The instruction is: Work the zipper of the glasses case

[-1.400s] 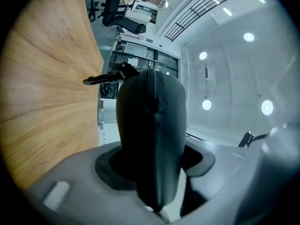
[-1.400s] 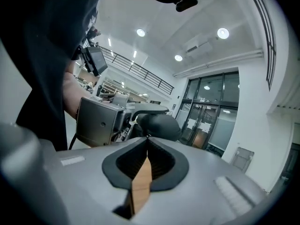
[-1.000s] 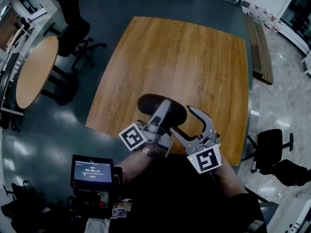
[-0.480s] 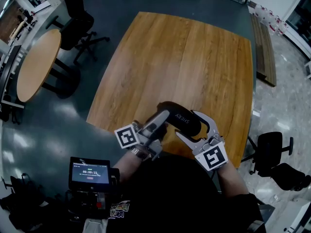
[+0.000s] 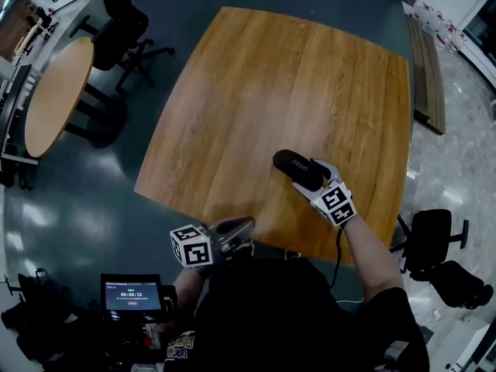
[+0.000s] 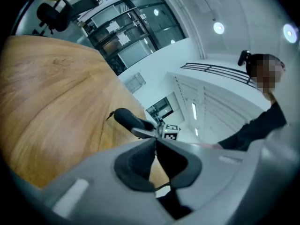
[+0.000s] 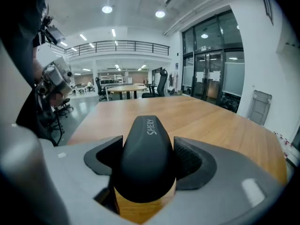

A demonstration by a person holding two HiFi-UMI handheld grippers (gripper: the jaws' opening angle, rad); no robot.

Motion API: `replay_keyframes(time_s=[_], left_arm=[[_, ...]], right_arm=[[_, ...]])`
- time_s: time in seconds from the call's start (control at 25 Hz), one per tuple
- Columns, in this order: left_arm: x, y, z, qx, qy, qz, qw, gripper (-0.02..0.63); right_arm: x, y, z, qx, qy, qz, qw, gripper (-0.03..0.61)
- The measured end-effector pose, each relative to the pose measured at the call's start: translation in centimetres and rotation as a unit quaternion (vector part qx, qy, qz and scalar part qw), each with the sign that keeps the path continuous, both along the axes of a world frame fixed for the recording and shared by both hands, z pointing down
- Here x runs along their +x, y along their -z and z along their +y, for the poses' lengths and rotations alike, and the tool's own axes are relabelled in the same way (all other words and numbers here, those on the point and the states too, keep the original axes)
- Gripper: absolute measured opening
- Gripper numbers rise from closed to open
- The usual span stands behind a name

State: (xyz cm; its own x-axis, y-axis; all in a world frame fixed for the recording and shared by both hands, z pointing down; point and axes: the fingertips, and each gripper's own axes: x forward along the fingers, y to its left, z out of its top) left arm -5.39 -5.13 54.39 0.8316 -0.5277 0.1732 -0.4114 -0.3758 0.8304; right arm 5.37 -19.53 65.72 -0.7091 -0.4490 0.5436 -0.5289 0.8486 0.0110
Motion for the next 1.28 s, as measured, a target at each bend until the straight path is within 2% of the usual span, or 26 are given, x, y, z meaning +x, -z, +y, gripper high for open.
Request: replay_keyframes(time_s=[0.12,0.32,0.56,0.72,0.8,0.88,0.92,0.96,1.0,1.04,1.08,1.16,1.28], left_arm=[[0.1,0.0,0.7,-0.003,0.002,-0.004,1.0000,0.011],[-2.8,-0.1,1.1,-0.016,0.033,-0.008,0.9993,0.011],[-3.7,-0.4,1.7,-0.029,0.017,-0.022,0.9992,0.011],[-4.6,-1.1,1.7,-0.023,0.000,-0.009,0.9997,0.011],[-5.2,-1.0,1.3,-0.021,-0.013,-0.004,0.9997,0.011],[-5.7,-0.6,0.9,-0.020,-0.026,0.001,0.9995,0.011],[-5.7,-0.5,0.7,-0.019,-0.032,0.004,0.9993,0.011],[-5.7,-0.5,0.6,-0.016,-0.037,0.008,0.9991,0.011],[-5.6,-0.5,0.6,-0.011,-0.042,0.011,0.9990,0.011],[-5.5,-0.4,0.5,-0.006,-0.047,0.012,0.9988,0.011],[-5.4,-0.1,0.3,-0.002,-0.053,0.010,0.9985,0.009],[-5.5,0.2,-0.3,0.008,-0.067,0.011,0.9977,0.005],[-4.7,0.1,-0.4,0.024,-0.100,0.019,0.9945,0.003]], right_arm=[[-1.0,-2.3,-0.6,-0.006,0.040,0.037,0.998,0.344],[-1.3,-4.5,-1.7,0.003,0.084,0.098,0.992,0.345],[-1.4,-5.4,-2.5,0.003,0.076,0.104,0.992,0.356],[-1.5,-5.1,-2.3,0.025,0.087,0.129,0.988,0.376],[-1.6,-4.0,-2.3,0.039,0.087,0.132,0.987,0.407],[-1.7,-2.0,-2.3,0.055,0.077,0.127,0.987,0.407],[-1.5,-0.6,-2.1,0.066,0.064,0.121,0.988,0.395],[-1.0,0.9,-1.9,0.077,0.040,0.107,0.991,0.357],[-0.2,2.5,-1.7,0.084,0.002,0.083,0.993,0.257],[0.7,4.1,-1.5,0.083,-0.045,0.049,0.994,0.053],[1.5,5.7,-1.1,0.074,-0.092,0.004,0.993,0.008],[2.1,9.1,0.2,0.053,-0.169,-0.088,0.980,0.006],[2.6,12.9,3.2,0.038,-0.269,-0.178,0.946,0.006]])
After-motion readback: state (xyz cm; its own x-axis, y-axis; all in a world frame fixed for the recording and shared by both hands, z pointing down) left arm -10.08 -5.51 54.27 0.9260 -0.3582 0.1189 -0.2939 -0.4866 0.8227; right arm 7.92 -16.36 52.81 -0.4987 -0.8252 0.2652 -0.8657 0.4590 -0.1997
